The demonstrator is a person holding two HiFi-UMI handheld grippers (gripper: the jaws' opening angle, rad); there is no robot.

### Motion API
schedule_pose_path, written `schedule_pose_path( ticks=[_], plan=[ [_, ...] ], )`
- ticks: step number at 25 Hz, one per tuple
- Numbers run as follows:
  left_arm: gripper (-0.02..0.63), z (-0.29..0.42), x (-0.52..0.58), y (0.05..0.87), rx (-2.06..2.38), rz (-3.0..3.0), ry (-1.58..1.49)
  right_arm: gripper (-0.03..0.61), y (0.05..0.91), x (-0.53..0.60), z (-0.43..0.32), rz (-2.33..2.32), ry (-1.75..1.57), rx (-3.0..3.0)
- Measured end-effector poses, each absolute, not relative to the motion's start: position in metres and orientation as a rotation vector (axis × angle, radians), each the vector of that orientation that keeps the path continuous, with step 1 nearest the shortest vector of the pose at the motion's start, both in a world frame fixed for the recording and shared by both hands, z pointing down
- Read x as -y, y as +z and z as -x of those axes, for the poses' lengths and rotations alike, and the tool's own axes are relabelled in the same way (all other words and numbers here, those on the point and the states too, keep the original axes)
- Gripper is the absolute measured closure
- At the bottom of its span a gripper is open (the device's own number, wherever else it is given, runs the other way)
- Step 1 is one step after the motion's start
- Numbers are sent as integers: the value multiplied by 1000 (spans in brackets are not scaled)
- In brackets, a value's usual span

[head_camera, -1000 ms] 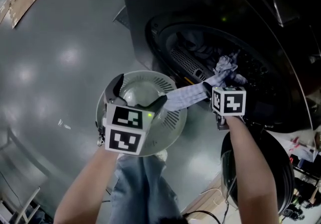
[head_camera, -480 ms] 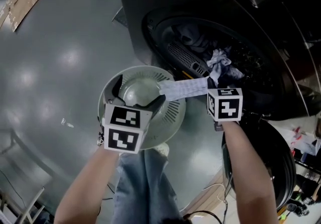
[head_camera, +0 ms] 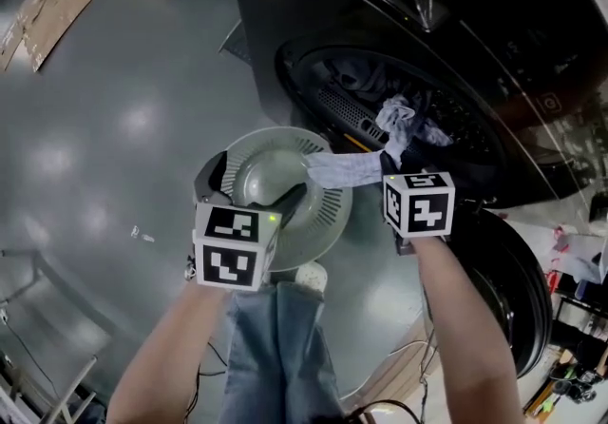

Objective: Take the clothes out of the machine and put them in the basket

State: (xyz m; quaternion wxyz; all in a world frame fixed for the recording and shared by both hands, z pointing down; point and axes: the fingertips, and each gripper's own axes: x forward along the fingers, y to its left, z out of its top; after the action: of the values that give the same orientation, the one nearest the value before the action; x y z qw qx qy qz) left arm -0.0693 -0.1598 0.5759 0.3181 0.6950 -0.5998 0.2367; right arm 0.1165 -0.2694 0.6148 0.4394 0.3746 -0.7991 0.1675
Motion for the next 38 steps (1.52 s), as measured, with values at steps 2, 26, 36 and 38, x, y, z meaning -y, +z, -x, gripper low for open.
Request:
schedule_pose_path(
  ticks=[2,26,36,38],
  plan=[
    [55,72,157,567,1577,-1832,631,526,607,263,-115,-943,448,1989],
    [55,110,121,520,1640,-1813,611,526,566,165,-28,-930,888,2174],
    [55,141,98,526,1695,-1715,574,526,575,75,55,-579,1065,2255],
    [55,148,97,526,1705,-1710,575,526,577,69,61,-563,1116,2259]
  ],
)
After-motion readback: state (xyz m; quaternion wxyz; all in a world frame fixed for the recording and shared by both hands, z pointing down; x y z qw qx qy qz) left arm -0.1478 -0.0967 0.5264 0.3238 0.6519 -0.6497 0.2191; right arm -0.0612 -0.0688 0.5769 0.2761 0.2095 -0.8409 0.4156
